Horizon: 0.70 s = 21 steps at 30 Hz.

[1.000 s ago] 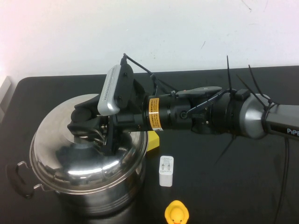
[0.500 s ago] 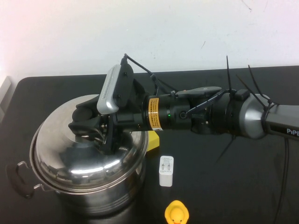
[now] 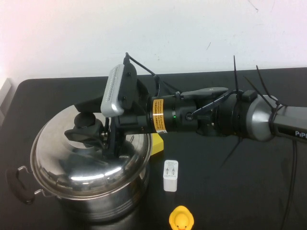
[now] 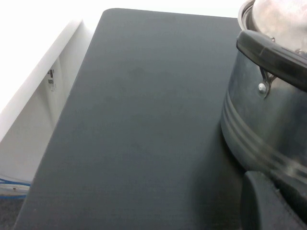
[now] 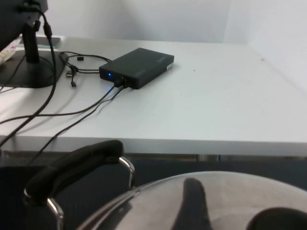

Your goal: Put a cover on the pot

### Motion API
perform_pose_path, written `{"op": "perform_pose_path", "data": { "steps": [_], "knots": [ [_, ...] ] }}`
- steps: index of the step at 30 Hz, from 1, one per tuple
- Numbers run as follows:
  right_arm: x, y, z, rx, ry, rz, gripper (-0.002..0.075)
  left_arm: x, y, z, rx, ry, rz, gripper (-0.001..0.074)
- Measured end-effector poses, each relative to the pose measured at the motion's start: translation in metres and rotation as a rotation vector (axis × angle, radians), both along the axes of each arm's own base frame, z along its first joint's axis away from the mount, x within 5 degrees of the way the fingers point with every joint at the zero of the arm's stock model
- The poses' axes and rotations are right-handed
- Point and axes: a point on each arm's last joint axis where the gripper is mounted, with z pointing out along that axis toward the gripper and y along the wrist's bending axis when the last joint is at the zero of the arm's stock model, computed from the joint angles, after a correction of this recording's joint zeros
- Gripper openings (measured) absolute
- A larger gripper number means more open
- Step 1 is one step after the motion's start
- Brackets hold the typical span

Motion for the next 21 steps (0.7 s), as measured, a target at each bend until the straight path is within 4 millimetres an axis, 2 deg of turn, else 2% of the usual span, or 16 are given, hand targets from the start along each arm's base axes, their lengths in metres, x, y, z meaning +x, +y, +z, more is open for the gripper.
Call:
{"op": "perform_pose_path", "data": {
  "steps": [3,7,10,12,15,18,21],
  "knots": [
    [-0.001,-0.001,0.005,0.008,-0.04,0.01,0.0507,0.0,0.0,0.0,0.0,0.0,0.0,-0.0002],
    [-0.007,-0.008,0.036,0.052,-0.109,0.012,0.0451,0.0,0.0,0.0,0.0,0.0,0.0,-0.0001],
    [-0.012,-0.024,0.074,0.109,-0.171,0.0,0.0325,0.0,0.0,0.0,0.002,0.0,0.0,-0.0001],
    [-0.014,-0.037,0.098,0.149,-0.193,-0.019,0.0195,0.0,0.0,0.0,0.002,0.0,0.0,-0.0002],
    [-0.021,-0.053,0.126,0.182,-0.227,-0.034,0.0062,0.0,0.0,0.0,0.002,0.0,0.0,-0.0002],
    [-0.031,-0.061,0.141,0.141,-0.269,-0.032,0.0017,0.0,0.0,0.0,0.002,0.0,0.0,-0.0002],
    [-0.04,-0.069,0.149,0.074,-0.283,-0.034,0.0005,0.0,0.0,0.0,0.002,0.0,0.0,-0.0002]
  ]
}}
